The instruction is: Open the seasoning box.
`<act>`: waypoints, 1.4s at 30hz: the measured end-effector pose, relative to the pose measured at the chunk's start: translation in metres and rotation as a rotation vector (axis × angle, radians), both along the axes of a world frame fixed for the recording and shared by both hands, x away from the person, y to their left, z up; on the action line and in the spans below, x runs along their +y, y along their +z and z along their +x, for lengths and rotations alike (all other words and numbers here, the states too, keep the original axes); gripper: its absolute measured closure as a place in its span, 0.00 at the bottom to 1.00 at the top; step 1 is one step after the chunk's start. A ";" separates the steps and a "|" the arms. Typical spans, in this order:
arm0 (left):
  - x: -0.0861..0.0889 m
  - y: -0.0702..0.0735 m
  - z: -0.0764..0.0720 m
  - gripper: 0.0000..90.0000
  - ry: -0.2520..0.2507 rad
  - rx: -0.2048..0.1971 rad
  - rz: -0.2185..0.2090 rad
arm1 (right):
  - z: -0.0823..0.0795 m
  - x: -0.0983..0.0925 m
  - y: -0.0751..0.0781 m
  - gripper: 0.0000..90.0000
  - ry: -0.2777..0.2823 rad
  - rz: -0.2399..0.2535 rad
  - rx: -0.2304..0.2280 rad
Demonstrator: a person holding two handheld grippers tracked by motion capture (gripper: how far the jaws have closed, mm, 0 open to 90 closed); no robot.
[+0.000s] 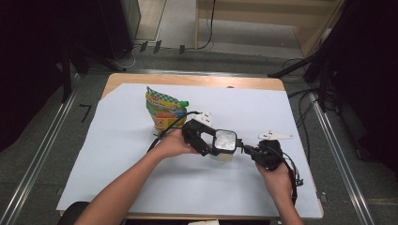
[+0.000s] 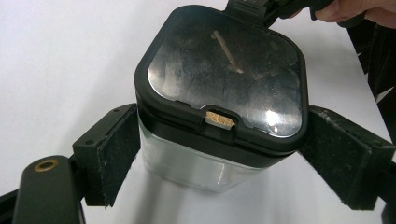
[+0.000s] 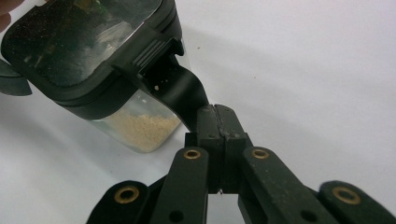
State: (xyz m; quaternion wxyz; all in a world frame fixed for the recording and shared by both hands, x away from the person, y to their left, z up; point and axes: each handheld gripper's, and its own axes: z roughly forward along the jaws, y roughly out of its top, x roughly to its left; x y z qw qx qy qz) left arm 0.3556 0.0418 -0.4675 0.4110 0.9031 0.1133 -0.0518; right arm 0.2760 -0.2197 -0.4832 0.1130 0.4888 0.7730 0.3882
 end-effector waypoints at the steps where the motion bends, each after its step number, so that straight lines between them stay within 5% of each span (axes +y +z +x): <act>1: 0.000 0.000 0.000 0.17 0.002 0.001 -0.001 | 0.000 0.000 0.000 1.00 0.000 0.000 0.001; 27: 0.000 0.014 -0.002 0.16 0.007 -0.008 -0.013 | 0.001 0.001 0.001 1.00 -0.002 0.005 -0.004; 32: 0.003 0.023 -0.001 0.27 0.031 -0.008 -0.073 | 0.002 0.001 0.001 1.00 0.002 0.007 -0.009; 42: -0.003 0.015 -0.005 0.14 -0.003 -0.030 0.000 | 0.001 0.003 0.001 1.00 0.007 -0.001 -0.010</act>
